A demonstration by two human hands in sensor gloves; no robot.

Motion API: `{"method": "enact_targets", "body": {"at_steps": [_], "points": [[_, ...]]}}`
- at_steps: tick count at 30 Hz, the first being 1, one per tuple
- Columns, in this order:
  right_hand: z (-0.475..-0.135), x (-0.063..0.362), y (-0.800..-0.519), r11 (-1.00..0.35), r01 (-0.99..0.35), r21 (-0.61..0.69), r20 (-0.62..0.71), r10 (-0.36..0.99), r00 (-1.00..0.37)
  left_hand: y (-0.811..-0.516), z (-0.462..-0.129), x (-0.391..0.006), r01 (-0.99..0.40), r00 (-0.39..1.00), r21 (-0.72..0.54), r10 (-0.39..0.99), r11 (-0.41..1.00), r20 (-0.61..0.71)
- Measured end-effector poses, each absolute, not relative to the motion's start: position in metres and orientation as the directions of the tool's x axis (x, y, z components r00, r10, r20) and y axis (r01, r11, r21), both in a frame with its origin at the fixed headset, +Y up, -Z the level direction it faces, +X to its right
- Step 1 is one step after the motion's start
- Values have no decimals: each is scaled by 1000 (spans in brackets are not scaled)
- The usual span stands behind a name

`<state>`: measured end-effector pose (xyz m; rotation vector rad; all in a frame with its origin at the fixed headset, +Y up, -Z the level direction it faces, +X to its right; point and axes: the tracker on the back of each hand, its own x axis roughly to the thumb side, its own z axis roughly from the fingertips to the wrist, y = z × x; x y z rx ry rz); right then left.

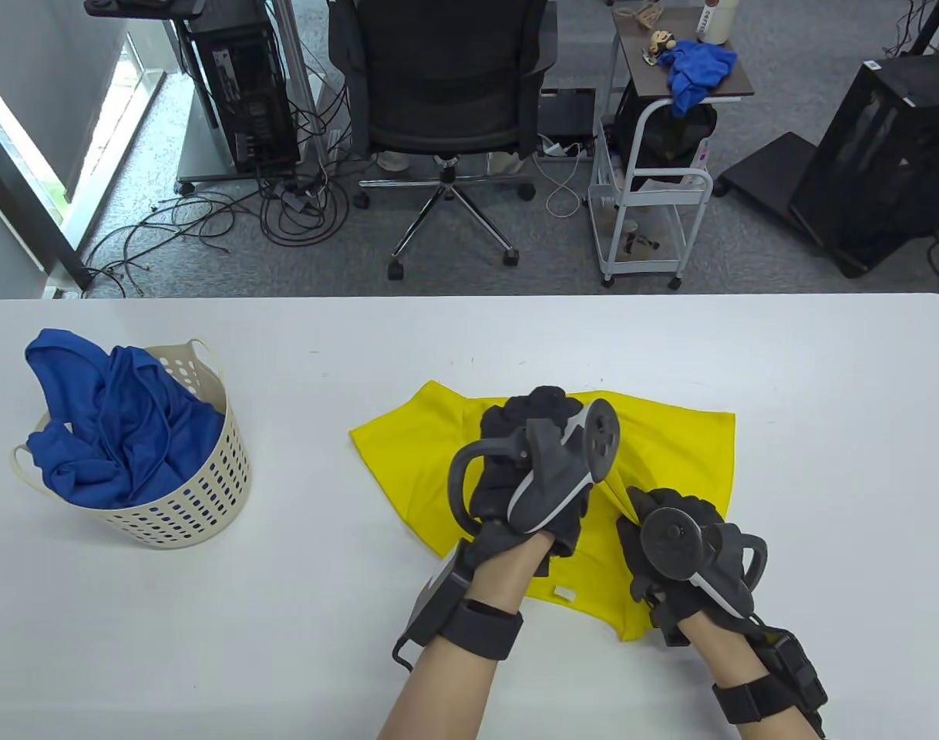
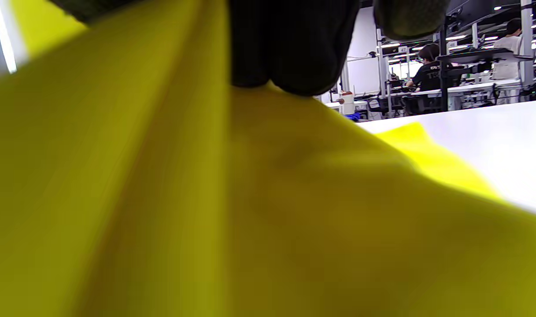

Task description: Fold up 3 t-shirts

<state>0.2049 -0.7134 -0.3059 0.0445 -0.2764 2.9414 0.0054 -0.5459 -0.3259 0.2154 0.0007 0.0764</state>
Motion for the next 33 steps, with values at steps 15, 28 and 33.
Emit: {"method": "enact_targets", "body": {"at_steps": [15, 28, 33], "points": [[-293, 218, -615, -878, -237, -416, 146, 193, -970, -523, -303, -146, 6, 990, 247, 29, 969, -136], [-396, 188, -654, -989, -30, 144, 156, 53, -986, -606, -397, -161, 70, 990, -167, -88, 983, -106], [-425, 175, -602, -956, 54, -287, 5, -58, -998, -553, -434, -160, 55, 981, 31, -48, 998, -186]]}}
